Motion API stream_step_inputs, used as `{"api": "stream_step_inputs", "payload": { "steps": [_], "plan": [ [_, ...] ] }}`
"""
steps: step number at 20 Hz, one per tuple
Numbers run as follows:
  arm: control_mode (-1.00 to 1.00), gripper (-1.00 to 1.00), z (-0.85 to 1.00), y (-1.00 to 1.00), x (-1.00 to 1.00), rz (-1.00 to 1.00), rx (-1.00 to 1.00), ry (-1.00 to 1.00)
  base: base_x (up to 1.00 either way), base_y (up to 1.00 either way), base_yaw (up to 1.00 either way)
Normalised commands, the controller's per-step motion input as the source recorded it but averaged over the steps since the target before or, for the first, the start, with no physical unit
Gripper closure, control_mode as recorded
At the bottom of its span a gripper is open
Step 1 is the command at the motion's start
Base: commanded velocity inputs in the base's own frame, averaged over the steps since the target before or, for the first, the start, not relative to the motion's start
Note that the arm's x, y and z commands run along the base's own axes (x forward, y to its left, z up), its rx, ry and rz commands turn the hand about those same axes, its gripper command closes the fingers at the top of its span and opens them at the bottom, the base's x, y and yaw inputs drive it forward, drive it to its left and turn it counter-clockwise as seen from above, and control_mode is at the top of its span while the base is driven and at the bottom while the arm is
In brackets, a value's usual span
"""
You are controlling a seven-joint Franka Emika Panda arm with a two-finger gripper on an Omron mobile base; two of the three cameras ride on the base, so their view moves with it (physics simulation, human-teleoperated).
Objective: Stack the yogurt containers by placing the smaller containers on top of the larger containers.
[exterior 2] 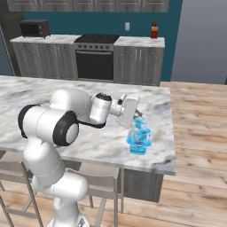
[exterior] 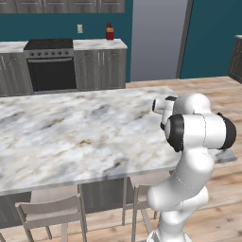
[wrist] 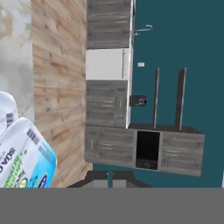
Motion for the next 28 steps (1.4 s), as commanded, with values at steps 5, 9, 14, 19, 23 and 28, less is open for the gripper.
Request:
{"api": "stream_step_inputs", "payload": {
  "steps": [5, 9, 14, 19, 23, 28],
  "plan": [
    [-1.00, 1.00, 0.00, 0.00, 0.00, 0.00, 0.00, 0.00, 0.00, 0.00, 0.00],
    [-1.00, 1.00, 0.00, 0.03, 0.00, 0.00, 0.00, 0.00, 0.00, 0.00, 0.00],
    [-1.00, 1.00, 0.00, 0.06, -0.02, -0.01, 0.00, 0.00, 0.00, 0.00, 0.00],
    [-1.00, 1.00, 0.00, 0.09, -0.06, -0.03, 0.00, 0.00, 0.00, 0.00, 0.00],
    [-1.00, 1.00, 0.00, 0.05, -0.10, -0.04, 0.00, 0.00, 0.00, 0.00, 0.00],
    [-1.00, 1.00, 0.00, 0.01, -0.12, -0.04, 0.00, 0.00, 0.00, 0.00, 0.00]
  ]
}}
